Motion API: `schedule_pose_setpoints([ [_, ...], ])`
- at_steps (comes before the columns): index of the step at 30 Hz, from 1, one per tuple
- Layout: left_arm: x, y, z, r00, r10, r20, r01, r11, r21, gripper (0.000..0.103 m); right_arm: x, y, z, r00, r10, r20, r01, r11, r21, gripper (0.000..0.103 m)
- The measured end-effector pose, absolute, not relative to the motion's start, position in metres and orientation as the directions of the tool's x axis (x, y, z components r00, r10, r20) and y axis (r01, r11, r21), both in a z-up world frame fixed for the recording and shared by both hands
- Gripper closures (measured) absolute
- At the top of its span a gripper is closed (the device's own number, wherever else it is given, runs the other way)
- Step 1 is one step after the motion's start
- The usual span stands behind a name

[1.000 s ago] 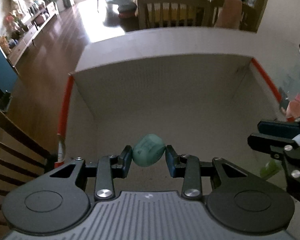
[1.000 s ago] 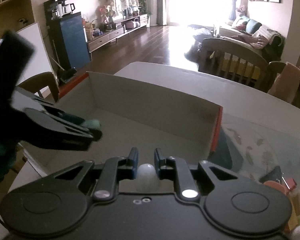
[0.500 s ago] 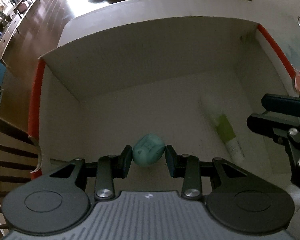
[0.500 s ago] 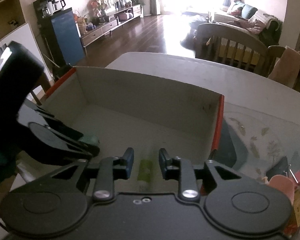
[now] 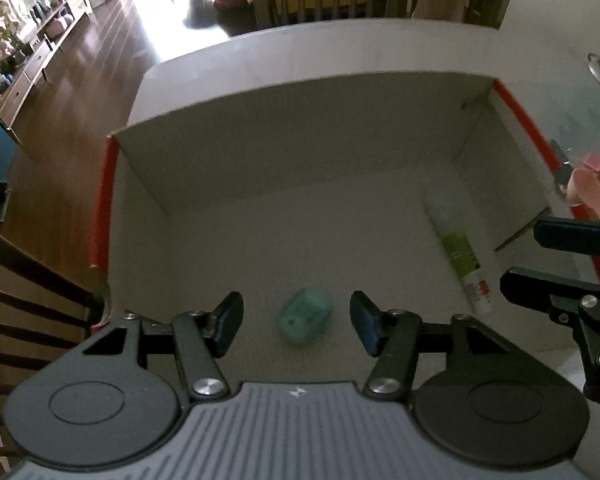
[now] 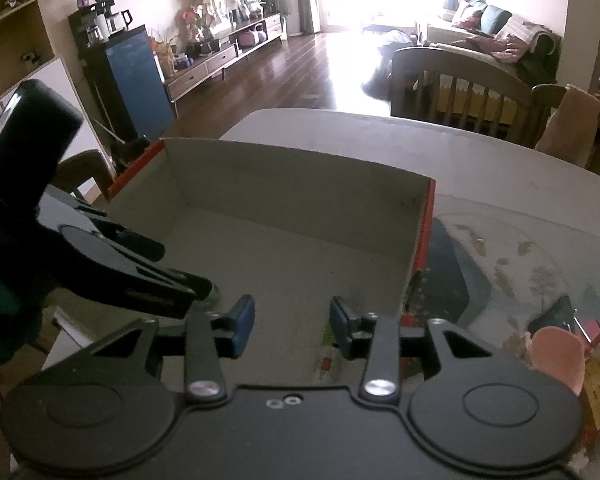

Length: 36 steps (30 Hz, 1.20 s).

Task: Organize rigid objects
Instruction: 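Carry the teal egg and marker into the box and open both tools, then withdraw both tools from the box back toward the toy cluster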

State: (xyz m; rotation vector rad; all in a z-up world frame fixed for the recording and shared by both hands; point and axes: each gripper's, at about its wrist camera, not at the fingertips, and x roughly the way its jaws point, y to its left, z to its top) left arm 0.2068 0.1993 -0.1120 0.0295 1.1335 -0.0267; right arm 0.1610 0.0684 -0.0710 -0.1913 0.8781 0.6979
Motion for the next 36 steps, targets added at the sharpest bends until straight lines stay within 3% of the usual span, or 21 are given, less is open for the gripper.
schedule_pose_setpoints([
  [27, 0.119, 0.173, 0.000, 0.684, -0.058, -0.727, -0.005, 0.996, -0.084, 0.045, 0.098, 0.018, -0.004, 0.528, 0.554, -0.644, -0.635, 0.760, 0.134, 0.031],
  [30, 0.111, 0.168, 0.006, 0.704, -0.061, -0.708, -0.009, 0.995, -0.095, 0.036, 0.092, 0.009, 0.000, 0.544, 0.555, -0.630, -0.628, 0.767, 0.133, 0.028],
  [36, 0.098, 0.153, 0.014, 0.733, -0.062, -0.677, -0.006, 0.995, -0.097, 0.032, 0.083, -0.010, 0.006, 0.565, 0.558, -0.608, -0.615, 0.776, 0.141, 0.021],
])
